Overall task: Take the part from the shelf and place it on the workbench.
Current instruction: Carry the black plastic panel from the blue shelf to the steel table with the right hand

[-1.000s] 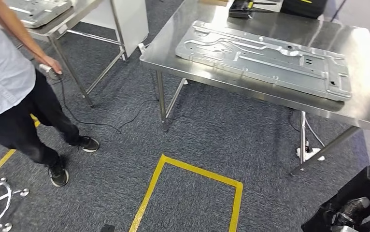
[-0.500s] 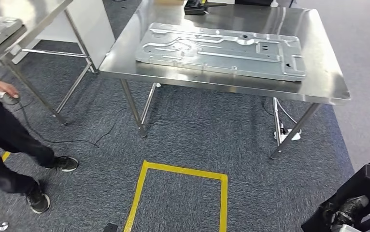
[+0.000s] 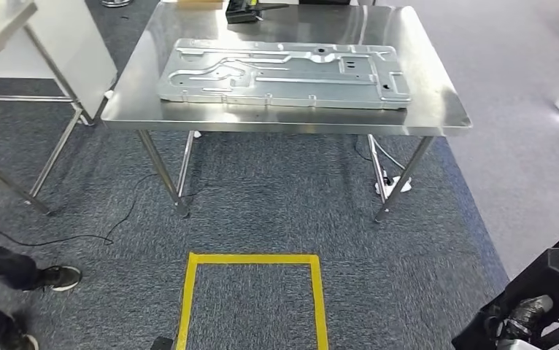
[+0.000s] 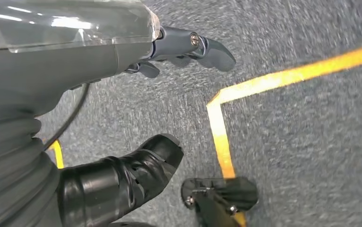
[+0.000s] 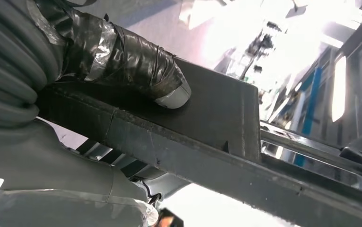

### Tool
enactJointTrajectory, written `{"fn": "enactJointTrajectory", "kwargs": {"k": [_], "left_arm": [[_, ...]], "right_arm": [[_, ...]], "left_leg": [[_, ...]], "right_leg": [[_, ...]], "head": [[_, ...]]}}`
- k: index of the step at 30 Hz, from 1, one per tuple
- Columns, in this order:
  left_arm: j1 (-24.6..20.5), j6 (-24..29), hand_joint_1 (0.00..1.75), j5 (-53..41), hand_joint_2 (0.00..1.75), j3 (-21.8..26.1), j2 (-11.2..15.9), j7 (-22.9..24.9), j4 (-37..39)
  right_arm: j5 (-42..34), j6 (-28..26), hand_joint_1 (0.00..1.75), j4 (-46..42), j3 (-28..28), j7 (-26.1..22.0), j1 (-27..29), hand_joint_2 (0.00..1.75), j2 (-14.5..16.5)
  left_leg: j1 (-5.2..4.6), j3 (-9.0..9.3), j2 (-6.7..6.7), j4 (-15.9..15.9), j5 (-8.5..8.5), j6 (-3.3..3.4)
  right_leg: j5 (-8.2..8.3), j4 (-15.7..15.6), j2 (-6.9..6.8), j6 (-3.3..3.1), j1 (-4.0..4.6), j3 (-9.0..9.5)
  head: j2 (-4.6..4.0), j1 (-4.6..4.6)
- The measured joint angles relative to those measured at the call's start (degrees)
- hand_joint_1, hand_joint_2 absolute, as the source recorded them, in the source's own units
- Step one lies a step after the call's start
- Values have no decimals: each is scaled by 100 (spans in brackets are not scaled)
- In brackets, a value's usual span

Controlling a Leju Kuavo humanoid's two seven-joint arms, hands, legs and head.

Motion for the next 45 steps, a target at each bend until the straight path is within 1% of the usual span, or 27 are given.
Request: {"fn": "enactJointTrajectory", "kwargs": {"k": [1,2,3,4,6,7,8,10,11,12,14,15,16,17,18,20,21,22,24,27,32,38,40,41,42,44,45], "left_arm": [[10,-3,0,1,175,1,0,1,0],[15,-3,0,1,175,1,-1,3,0],[16,-4,0,2,175,0,-4,3,0],[15,-4,0,1,175,-1,-8,3,0],[10,-3,0,1,175,-1,-12,3,0],[5,-2,0,1,175,0,-12,3,0],[-2,-1,0,2,175,1,-11,3,0],[-23,2,0,2,175,-1,-12,3,0],[-31,2,0,2,175,-1,-13,3,0],[-34,3,0,2,175,-2,-13,2,0],[-26,3,0,2,175,-1,-13,3,0],[-13,3,0,2,175,-1,-13,3,0],[0,2,0,1,175,0,-13,4,0],[12,1,0,1,175,1,-13,4,0],[20,-2,0,-1,175,1,-13,4,0],[16,-15,0,-3,175,1,-9,4,0],[8,-27,0,-5,175,0,-5,4,0],[0,-41,0,-8,175,-1,-2,4,0],[-5,-75,0,-14,175,-2,3,4,0],[7,-132,0,-16,175,-1,13,-5,0],[4,-197,0,-66,175,-6,27,-24,0],[-37,-235,0,-156,175,-22,51,-52,0],[-54,-253,0,-169,175,-28,51,-52,0],[-61,-258,0,-177,175,-32,50,-54,0],[-64,-261,0,-183,175,-36,49,-55,0],[-58,-263,0,-190,175,-40,49,-56,0],[-52,-263,0,-190,175,-40,50,-55,0]], "right_arm": [[0,0,175,8,3,2,1,175,-3],[0,0,175,14,3,3,6,175,-5],[0,0,175,19,4,4,8,175,-7],[0,0,175,22,4,4,9,175,-8],[0,0,175,24,6,6,2,175,-10],[0,0,175,24,8,8,1,175,-11],[0,0,175,25,10,11,0,175,-13],[0,0,175,23,13,14,12,175,-19],[0,0,175,21,15,15,17,175,-21],[0,0,175,20,17,15,17,175,-22],[0,1,175,20,34,15,8,175,-24],[0,1,175,21,44,15,4,175,-24],[0,2,175,23,52,15,4,175,-24],[-1,3,175,23,56,15,6,175,-24],[-1,4,175,24,58,15,7,175,-24],[-11,7,175,24,69,15,8,175,-24],[-26,8,175,24,80,16,7,175,-25],[-44,8,175,24,95,18,7,175,-26],[-74,6,175,24,127,23,7,175,-29],[-43,2,175,24,168,25,8,175,-31],[89,17,175,28,308,-13,-44,175,-83],[336,229,175,80,848,336,-532,175,-467],[385,261,175,114,1024,429,-666,175,-577],[397,265,175,129,1095,455,-716,175,-621],[405,266,175,144,1154,470,-764,175,-661],[417,266,175,179,1242,479,-830,175,-728],[420,264,175,201,1272,484,-846,175,-756]], "left_leg": [[-5,2,88,5,-12,-2],[-7,8,171,9,-27,-10],[-6,21,246,15,-44,-21],[-6,42,313,22,-66,-40],[-31,88,424,34,-122,-101],[-44,110,468,37,-145,-136],[-57,134,514,32,-162,-171],[-50,181,590,24,-191,-237],[-39,182,533,67,-241,-268],[-26,131,414,208,-351,-292],[-9,-160,96,857,-723,-319],[-7,-365,10,1277,-904,-325],[-7,-537,-28,1607,-998,-331],[-7,-629,-41,1747,-971,-331],[-7,-614,-43,1646,-821,-325],[-7,-350,-71,929,-348,-284],[-14,-216,-102,555,-178,-259],[-21,-132,-132,304,-82,-235],[-28,-101,-164,141,-61,-216],[-44,-99,-165,140,-51,-201],[-79,-123,-173,166,-51,-147],[-124,-138,-171,199,-57,-69],[-95,-109,-151,146,-18,-15],[-74,-89,-135,107,9,17],[-52,-73,-113,68,34,46],[-44,-67,-71,46,48,66],[-43,-71,-53,48,44,62]], "right_leg": [[-82,280,-47,27,-17,-138],[-39,326,-68,44,-33,-163],[113,120,-104,54,-45,-53],[317,-270,-187,55,-52,160],[588,-1008,-421,5,-27,566],[628,-1187,-489,-34,-10,661],[616,-1232,-493,-76,9,678],[630,-1253,-367,-152,3,668],[642,-1272,-308,-191,-10,672],[660,-1294,-249,-232,-27,676],[680,-1312,-131,-290,-37,673],[683,-1310,-66,-308,-30,667],[681,-1307,-2,-317,-23,666],[678,-1302,60,-321,-15,671],[673,-1297,115,-322,-11,681],[656,-1275,201,-308,-6,701],[640,-1249,231,-286,6,696],[628,-1228,252,-258,15,686],[585,-1190,264,-249,41,663],[585,-1200,250,-260,28,670],[628,-1248,248,-151,-5,687],[640,-1265,255,-58,-49,683],[633,-1258,245,-25,-43,682],[573,-1174,192,-12,-38,645],[451,-978,124,2,-37,555],[98,-288,-11,28,-52,220],[-31,64,-36,44,-64,41]], "head": [[0,1],[0,0],[0,1],[0,2],[0,1],[0,-2],[0,-4],[0,-8],[0,-9],[0,-12],[0,-19],[0,-21],[0,-21],[0,-21],[0,-21],[0,-21],[0,-21],[0,-20],[0,-18],[0,-16],[0,-17],[0,-18],[0,-19],[0,-14],[0,-12],[0,-6],[0,-9]]}}
